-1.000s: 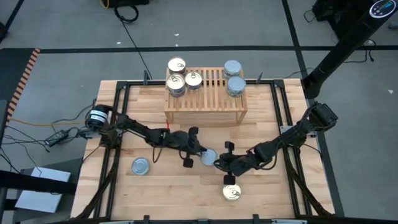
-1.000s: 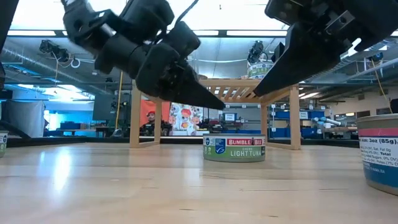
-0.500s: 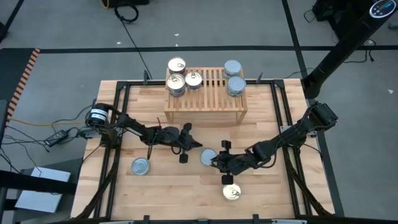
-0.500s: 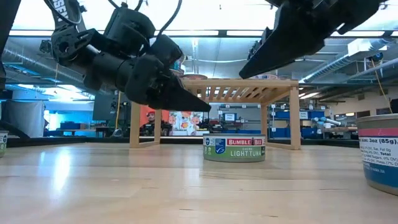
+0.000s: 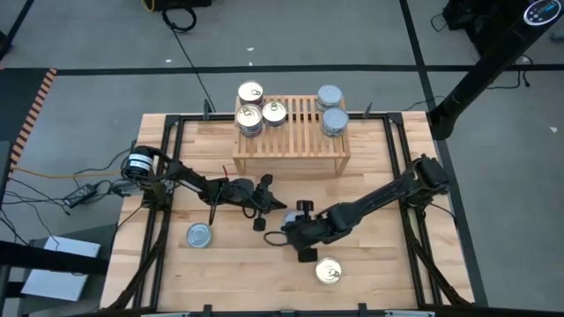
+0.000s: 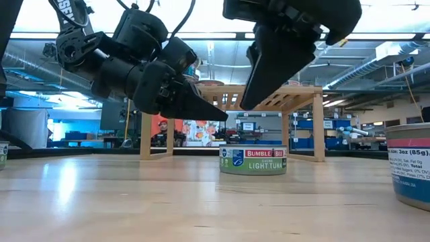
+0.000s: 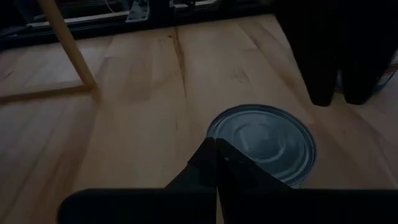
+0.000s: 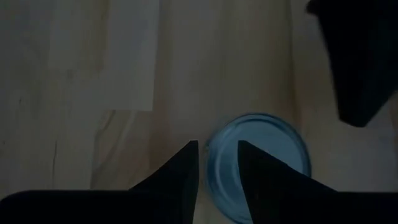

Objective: Stack canned seafood by type on shelf
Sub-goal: Put the green tuna can on the shelf

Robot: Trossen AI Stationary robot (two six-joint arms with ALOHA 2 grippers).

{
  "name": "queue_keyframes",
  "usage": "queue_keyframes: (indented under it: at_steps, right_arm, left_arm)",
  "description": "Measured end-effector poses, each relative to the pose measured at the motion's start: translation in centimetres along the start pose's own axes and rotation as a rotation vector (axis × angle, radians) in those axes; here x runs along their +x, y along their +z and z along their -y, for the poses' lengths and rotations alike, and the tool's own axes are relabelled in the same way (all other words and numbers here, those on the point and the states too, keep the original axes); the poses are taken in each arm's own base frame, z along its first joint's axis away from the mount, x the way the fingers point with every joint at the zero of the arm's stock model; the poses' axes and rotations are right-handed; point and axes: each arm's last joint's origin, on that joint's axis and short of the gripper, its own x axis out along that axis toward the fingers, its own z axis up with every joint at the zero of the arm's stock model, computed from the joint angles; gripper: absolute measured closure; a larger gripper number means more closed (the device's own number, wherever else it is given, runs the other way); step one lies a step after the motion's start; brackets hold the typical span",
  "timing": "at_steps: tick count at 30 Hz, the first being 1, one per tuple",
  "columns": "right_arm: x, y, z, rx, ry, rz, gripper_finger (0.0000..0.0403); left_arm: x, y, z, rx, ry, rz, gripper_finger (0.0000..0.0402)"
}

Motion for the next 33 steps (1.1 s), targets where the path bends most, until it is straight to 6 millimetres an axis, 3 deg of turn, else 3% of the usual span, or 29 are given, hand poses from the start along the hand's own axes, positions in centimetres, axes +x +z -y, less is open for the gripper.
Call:
queue_keyframes:
  at_steps: [21,29,33]
  right_arm:
    - [3.4,-1.3,-1.4,-0.081,-0.037,-0.181,0.0291]
    - [3.6,-1.5,-1.1,-0.117,-0.037,-0.185,0.0387]
    - [3.7,-1.6,-1.1,-0.139,-0.027,-0.189,0.0389]
  left_arm:
    - [0.0,-0.2,0.0,-0.003,-0.002,-0.018,0.0401]
    - [0.0,-0.2,0.1,-0.007,-0.003,-0.017,0.04]
    - [0.0,-0.1,0.1,-0.011,-0.004,-0.015,0.04]
